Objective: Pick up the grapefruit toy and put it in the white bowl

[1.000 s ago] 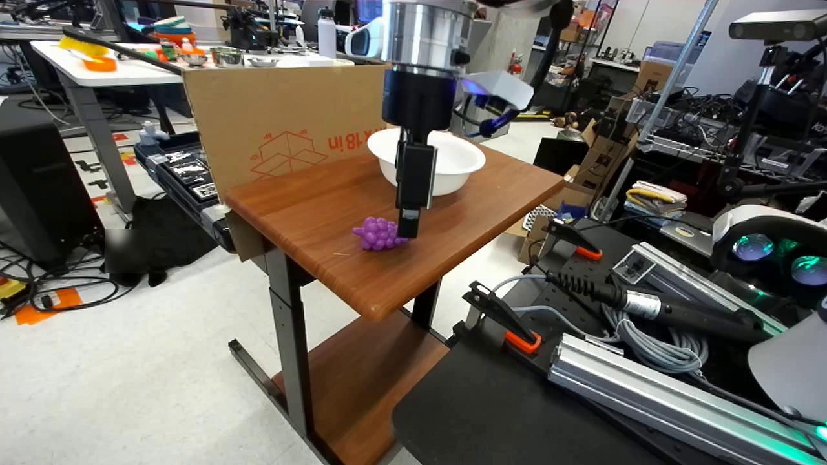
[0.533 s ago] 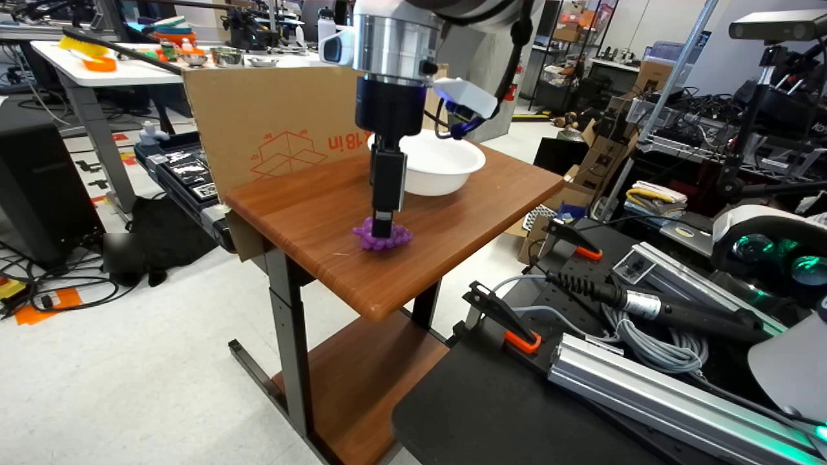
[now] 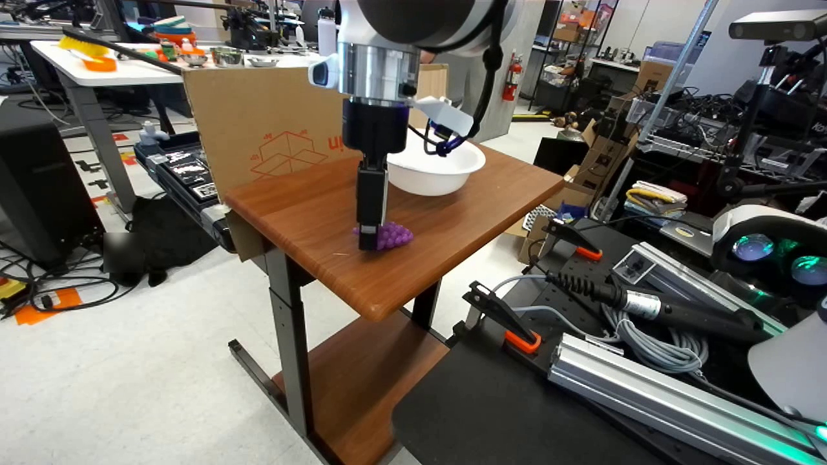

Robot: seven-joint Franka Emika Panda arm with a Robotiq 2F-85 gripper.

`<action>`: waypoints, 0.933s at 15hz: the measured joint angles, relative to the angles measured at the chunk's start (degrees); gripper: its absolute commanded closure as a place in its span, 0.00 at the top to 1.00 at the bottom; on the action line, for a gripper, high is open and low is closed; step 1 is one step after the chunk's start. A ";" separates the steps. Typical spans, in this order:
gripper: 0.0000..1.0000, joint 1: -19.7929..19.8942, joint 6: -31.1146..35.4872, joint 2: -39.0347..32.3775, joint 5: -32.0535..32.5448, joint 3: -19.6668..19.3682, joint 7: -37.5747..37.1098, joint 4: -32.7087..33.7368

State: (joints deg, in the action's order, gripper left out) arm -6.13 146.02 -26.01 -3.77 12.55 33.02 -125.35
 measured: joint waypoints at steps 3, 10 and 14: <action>0.49 0.24 -0.05 -0.61 -0.10 0.67 -0.14 0.01; 0.22 0.89 -0.01 -0.57 -0.11 1.13 -1.88 0.01; 0.22 2.62 -0.02 2.19 -2.13 2.31 -3.04 -0.64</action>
State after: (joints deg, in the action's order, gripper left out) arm -3.52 146.00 -23.83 -5.90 14.86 29.98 -125.99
